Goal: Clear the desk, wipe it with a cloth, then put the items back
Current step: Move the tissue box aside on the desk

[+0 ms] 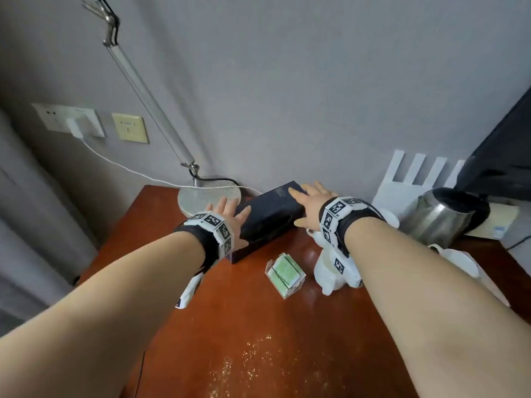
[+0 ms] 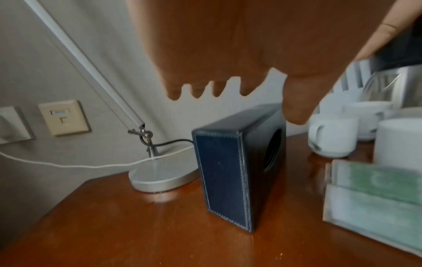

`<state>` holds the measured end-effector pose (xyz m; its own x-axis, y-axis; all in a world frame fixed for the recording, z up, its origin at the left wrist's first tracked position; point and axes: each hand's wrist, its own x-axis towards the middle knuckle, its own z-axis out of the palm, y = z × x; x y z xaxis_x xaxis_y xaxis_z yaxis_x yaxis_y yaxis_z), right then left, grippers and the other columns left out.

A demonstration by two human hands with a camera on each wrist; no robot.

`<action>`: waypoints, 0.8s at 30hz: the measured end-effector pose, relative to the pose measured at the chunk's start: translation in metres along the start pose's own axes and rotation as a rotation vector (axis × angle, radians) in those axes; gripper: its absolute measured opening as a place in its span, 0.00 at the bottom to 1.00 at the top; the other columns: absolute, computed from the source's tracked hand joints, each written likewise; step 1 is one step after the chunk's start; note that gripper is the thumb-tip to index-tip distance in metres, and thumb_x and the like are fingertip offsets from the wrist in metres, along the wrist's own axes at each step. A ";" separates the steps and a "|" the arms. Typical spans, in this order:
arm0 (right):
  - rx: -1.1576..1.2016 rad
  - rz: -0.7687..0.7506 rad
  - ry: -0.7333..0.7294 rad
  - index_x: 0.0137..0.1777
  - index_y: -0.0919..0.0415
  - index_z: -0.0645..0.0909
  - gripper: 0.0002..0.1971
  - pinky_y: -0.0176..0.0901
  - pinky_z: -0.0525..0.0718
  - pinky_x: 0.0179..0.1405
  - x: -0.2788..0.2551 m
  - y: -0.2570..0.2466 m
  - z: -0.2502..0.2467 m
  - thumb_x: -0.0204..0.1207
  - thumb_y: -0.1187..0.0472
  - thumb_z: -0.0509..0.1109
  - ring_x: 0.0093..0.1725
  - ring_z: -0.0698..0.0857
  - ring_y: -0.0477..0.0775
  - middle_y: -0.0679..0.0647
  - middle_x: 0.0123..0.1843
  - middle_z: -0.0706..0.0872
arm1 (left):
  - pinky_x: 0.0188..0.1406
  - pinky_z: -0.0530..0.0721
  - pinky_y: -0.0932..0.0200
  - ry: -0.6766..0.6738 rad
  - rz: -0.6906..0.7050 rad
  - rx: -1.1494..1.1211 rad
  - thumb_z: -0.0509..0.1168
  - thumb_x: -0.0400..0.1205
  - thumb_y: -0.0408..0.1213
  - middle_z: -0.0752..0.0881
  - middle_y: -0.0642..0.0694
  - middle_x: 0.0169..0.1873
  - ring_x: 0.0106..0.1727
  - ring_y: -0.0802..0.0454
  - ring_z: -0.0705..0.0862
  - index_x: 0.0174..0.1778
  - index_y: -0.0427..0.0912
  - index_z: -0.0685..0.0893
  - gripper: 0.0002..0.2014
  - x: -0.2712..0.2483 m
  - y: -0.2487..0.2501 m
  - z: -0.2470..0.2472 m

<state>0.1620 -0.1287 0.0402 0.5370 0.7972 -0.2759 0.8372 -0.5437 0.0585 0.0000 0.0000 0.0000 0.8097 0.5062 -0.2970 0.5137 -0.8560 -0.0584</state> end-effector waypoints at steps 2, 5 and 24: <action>0.003 -0.075 -0.022 0.83 0.44 0.44 0.39 0.56 0.49 0.81 0.025 -0.004 0.009 0.79 0.46 0.64 0.84 0.40 0.58 0.51 0.86 0.44 | 0.82 0.45 0.38 -0.049 -0.016 0.021 0.59 0.81 0.58 0.39 0.44 0.83 0.83 0.40 0.39 0.83 0.53 0.39 0.42 0.016 0.002 0.006; -0.015 -0.157 -0.083 0.83 0.43 0.46 0.37 0.56 0.50 0.81 0.056 -0.010 0.026 0.80 0.47 0.63 0.84 0.41 0.58 0.50 0.86 0.45 | 0.82 0.45 0.40 -0.089 -0.037 -0.012 0.58 0.81 0.58 0.37 0.45 0.83 0.83 0.41 0.40 0.82 0.56 0.36 0.42 0.036 0.003 0.014; -0.087 -0.068 -0.226 0.83 0.48 0.44 0.50 0.55 0.56 0.80 0.120 -0.008 0.012 0.71 0.52 0.76 0.84 0.46 0.62 0.50 0.85 0.49 | 0.74 0.66 0.48 -0.004 0.063 -0.067 0.61 0.80 0.56 0.54 0.45 0.79 0.77 0.44 0.62 0.82 0.55 0.48 0.38 0.048 -0.036 0.017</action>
<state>0.2184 -0.0324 -0.0051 0.4504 0.7468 -0.4893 0.8816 -0.4585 0.1118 0.0154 0.0528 -0.0288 0.8399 0.4508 -0.3022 0.4795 -0.8772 0.0243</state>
